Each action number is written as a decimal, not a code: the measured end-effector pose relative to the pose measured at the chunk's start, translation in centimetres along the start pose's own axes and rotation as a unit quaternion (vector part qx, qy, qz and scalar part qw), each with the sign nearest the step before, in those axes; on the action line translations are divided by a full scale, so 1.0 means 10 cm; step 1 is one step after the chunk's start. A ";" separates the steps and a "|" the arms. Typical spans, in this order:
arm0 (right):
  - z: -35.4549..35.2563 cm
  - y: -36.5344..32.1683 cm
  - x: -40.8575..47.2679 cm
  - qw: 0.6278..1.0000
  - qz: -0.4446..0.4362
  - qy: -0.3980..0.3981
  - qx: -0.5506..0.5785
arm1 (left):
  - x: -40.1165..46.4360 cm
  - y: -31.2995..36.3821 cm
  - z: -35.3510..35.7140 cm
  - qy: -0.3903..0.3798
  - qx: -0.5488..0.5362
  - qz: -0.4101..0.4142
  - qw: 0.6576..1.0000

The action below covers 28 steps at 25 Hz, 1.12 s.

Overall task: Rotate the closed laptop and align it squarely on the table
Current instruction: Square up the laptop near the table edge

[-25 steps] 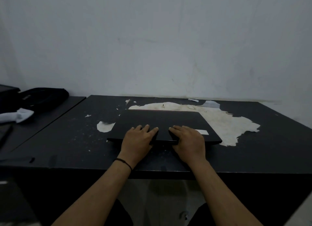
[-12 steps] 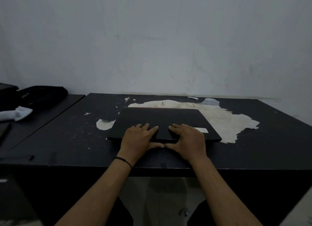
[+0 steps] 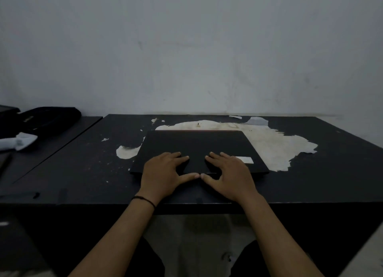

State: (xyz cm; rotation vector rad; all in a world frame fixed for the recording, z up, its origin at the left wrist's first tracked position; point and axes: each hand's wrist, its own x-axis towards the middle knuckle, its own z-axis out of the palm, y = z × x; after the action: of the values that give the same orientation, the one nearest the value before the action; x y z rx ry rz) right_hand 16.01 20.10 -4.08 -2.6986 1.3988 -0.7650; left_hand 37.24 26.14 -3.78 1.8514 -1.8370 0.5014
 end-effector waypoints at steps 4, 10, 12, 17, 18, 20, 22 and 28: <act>0.02 0.00 -0.01 0.995 0.058 0.074 0.024 | 0.00 -0.03 0.04 0.023 -0.062 -0.045 0.997; -0.06 0.18 0.02 0.906 0.414 0.081 0.040 | 0.00 -0.17 0.02 0.025 -0.058 -0.376 0.924; -0.07 0.26 -0.01 0.911 0.389 0.104 0.084 | -0.01 -0.22 0.03 0.020 -0.092 -0.368 0.925; -0.14 0.47 -0.12 0.918 0.319 0.119 0.203 | -0.06 -0.35 0.04 0.023 -0.147 -0.330 0.932; -0.16 0.47 -0.14 0.912 0.315 0.130 0.229 | -0.08 -0.35 0.02 0.026 -0.154 -0.324 0.933; -0.19 0.46 -0.20 0.896 0.310 0.153 0.279 | -0.14 -0.30 -0.05 0.044 -0.174 -0.314 0.932; -0.22 0.43 -0.29 0.888 0.311 0.174 0.289 | -0.24 -0.23 -0.13 0.054 -0.185 -0.314 0.930; -0.27 0.32 -0.55 0.878 0.322 0.237 0.263 | -0.58 -0.08 -0.25 0.102 -0.183 -0.334 0.919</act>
State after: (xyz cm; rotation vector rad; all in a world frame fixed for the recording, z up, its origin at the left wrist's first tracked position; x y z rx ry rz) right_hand 9.69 22.99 -4.69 -1.5435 1.6911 -1.4930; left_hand 38.00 32.31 -5.04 1.9169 -0.9778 0.0836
